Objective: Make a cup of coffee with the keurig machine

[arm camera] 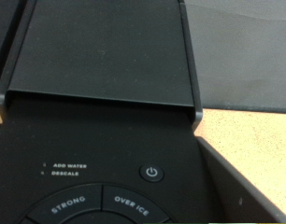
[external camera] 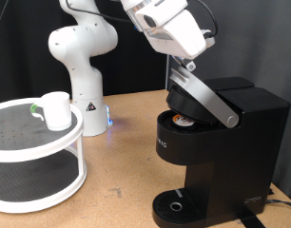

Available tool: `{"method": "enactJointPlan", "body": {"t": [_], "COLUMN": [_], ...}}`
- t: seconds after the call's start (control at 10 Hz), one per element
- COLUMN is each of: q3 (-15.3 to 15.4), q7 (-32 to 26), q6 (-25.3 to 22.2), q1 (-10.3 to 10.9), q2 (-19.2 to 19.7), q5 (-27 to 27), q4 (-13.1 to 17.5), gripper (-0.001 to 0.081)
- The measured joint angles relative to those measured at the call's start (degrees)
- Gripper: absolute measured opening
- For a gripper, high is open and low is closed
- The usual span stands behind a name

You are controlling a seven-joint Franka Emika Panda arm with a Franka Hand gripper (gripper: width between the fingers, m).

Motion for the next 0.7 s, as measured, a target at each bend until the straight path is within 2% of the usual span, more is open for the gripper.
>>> {"method": "enactJointPlan", "body": {"t": [0.3,0.7], "q3": [-0.97,-2.34], "q7": [-2.41,-5.41], "q6": [0.02,1.28], "q1": [-0.07,-1.74], "q2": [-0.16,-0.46], "q5": [0.09,-0.93], "q4": [-0.65,-3.21], "gripper": [0.0,0.0]}}
